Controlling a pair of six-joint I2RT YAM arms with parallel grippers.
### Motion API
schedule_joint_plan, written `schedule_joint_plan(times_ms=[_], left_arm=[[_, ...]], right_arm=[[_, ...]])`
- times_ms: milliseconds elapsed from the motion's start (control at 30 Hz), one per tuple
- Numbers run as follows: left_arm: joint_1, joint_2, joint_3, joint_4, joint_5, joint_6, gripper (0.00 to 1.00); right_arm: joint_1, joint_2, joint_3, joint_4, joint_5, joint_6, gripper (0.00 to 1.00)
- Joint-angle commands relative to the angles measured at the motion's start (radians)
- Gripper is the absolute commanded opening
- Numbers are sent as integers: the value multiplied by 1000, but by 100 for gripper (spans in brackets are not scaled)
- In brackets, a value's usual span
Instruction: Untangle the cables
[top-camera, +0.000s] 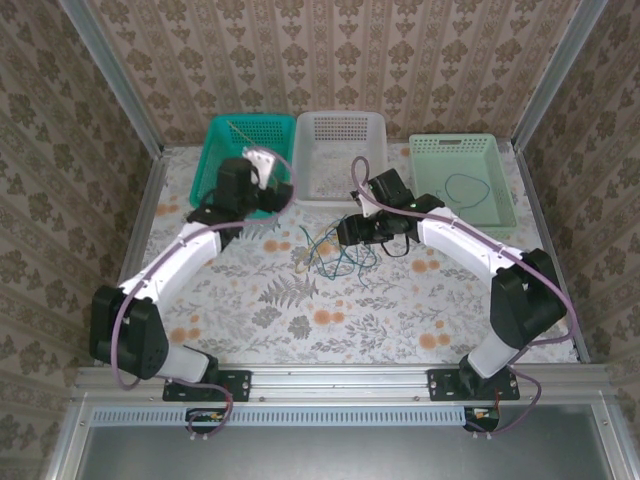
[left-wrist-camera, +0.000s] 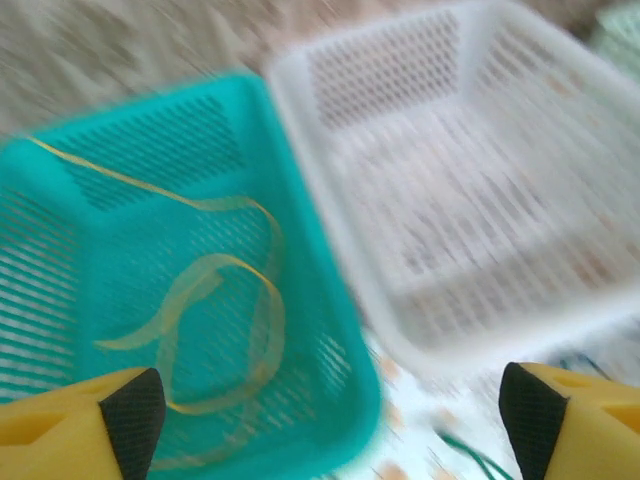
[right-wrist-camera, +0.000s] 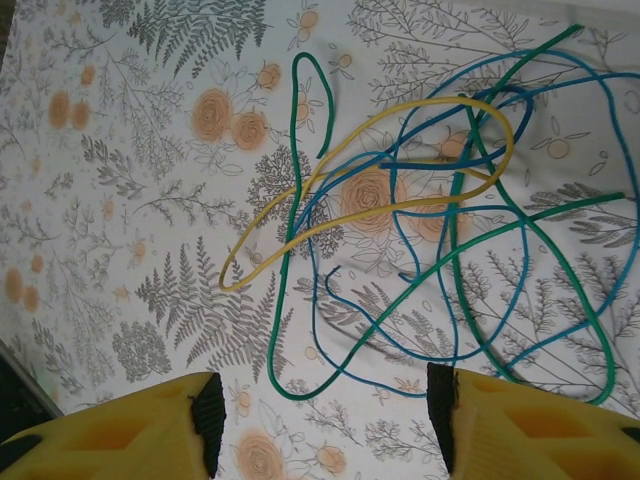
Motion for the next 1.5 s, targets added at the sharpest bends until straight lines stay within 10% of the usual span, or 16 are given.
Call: schedule_joint_plan(times_ms=[0, 533, 900, 1467], left_arm=[[-70, 4, -96, -62, 91, -53, 87], [-165, 94, -214, -62, 304, 11, 77], [-190, 197, -182, -101, 226, 18, 70], [-188, 94, -133, -158, 191, -28, 7]], right_arm=[[-1, 3, 12, 15, -11, 31, 62], [-39, -57, -14, 2, 16, 26, 63], [-70, -87, -42, 3, 17, 26, 64], [-36, -97, -96, 16, 10, -14, 64]])
